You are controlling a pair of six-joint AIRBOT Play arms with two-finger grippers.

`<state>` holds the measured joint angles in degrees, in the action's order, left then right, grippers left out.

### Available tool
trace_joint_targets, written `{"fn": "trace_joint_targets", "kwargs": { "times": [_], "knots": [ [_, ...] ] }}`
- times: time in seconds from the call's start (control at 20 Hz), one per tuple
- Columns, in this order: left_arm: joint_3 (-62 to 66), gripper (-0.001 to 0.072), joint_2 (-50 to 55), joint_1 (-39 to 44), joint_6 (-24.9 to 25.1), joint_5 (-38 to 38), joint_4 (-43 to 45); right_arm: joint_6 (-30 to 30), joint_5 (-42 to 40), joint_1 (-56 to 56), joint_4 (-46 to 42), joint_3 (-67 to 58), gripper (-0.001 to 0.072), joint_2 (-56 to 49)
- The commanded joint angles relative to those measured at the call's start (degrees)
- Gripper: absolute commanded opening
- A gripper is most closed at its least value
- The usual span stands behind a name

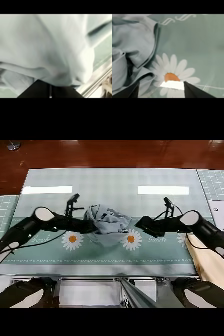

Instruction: Fold the shirts.

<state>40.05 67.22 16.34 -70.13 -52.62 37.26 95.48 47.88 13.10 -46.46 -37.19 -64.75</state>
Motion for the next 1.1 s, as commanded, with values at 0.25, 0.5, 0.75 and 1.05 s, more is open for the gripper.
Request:
{"fn": "trace_joint_targets", "kwargs": {
  "times": [0.25,0.5,0.75,1.05],
  "knots": [
    [3.91,0.0019,-4.76,-17.07,4.15,-10.97,-0.2,-1.7,-1.62,4.39,4.46,-12.98,0.0618,-18.67],
    [3.76,0.002,-4.74,-16.68,4.11,-10.86,-0.24,-1.66,0.33,7.32,7.56,-19.91,0.0618,-25.83],
    [3.76,0.002,-4.74,-16.68,4.11,-10.88,-0.24,-3.72,3.06,11.04,7.3,-25.62,0.0116,-30.05],
    [10.97,0.002,-4.87,-20.72,4.11,-15.58,-0.5,-9.29,8.66,8.61,3.06,-39.12,0.0024,-26.45]
  ]
}}
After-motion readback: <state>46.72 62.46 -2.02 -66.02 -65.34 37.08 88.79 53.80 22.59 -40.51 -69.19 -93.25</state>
